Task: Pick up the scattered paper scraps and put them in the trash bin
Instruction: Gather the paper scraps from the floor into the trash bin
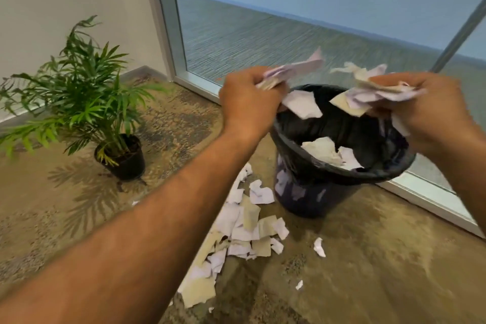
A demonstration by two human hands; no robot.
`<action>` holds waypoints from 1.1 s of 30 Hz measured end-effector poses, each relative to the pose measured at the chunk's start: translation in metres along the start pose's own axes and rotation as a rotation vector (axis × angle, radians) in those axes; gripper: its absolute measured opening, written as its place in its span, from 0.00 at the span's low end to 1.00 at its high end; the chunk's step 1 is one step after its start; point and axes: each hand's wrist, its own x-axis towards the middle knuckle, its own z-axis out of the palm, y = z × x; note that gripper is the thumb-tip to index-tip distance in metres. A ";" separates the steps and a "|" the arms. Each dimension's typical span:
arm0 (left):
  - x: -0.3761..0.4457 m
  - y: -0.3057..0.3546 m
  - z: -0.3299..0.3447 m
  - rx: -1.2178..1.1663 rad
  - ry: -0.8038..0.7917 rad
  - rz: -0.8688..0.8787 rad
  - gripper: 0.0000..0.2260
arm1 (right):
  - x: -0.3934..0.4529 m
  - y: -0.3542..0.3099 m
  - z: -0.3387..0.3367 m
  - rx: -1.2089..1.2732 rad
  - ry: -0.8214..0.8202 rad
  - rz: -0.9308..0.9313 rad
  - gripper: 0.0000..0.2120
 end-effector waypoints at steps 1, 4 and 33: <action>0.008 -0.001 0.017 0.042 -0.007 -0.002 0.08 | 0.016 0.008 -0.007 -0.030 0.043 0.071 0.12; 0.022 -0.009 0.057 0.240 -0.077 -0.050 0.08 | 0.045 0.032 -0.016 -0.300 0.044 0.229 0.15; -0.250 -0.250 -0.193 1.088 -1.270 -0.268 0.35 | -0.226 0.288 0.013 -0.907 -0.797 -0.061 0.06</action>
